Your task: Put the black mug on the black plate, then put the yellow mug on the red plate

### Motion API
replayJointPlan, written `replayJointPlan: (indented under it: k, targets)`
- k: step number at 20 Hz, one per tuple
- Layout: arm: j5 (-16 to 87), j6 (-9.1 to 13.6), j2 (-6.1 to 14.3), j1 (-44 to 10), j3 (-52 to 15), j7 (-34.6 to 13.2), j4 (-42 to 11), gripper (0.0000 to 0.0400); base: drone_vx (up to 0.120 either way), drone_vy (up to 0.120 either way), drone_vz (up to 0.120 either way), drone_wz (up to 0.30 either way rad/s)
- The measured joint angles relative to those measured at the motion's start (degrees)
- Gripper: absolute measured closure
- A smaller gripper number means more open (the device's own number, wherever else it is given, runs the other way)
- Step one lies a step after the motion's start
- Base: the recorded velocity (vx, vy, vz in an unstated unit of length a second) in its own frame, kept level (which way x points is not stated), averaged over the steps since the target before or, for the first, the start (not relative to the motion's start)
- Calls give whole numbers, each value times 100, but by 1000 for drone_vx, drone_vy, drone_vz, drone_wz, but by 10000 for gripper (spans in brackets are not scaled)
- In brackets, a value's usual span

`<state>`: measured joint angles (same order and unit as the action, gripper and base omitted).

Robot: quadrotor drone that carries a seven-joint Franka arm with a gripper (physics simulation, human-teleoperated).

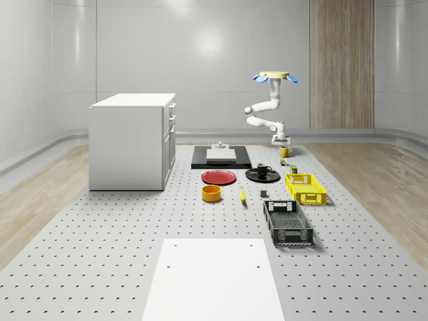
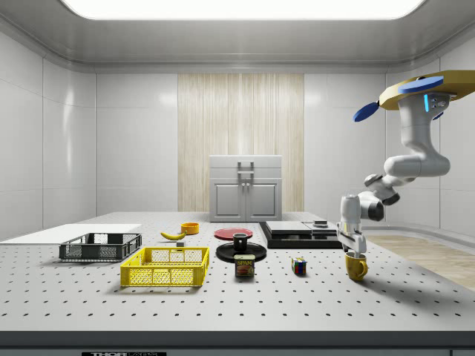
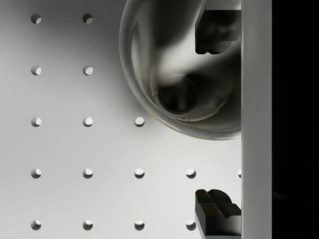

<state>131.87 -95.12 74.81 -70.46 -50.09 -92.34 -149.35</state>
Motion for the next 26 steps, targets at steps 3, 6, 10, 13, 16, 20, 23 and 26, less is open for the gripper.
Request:
replayJointPlan:
  k: [3, 6, 10, 13, 16, 20, 23, 26]
  targets:
    - [39, -7, -27, 1, 34, 10, 29, 0, 0, 0, 0, 0]
    - [57, -14, -37, 25, 50, 39, 44, 0, 0, 0, 0, 0]
    - [72, -12, -50, 57, 62, 73, 52, 0, 0, 0, 0, 0]
    - [82, -4, -63, 75, 68, 89, 54, 0, 0, 0, 0, 0]
    - [91, 7, -76, 91, 73, 103, 54, 0, 0, 0, 0, 0]
    - [88, 36, -121, 82, 51, 123, 84, 0, 0, 0, 0, 0]
    - [84, 57, -154, 73, 33, 136, 107, 0, 0, 0, 0, 0]
    - [85, 72, -175, 72, 25, 145, 118, 146, 0, 0, 0, 0]
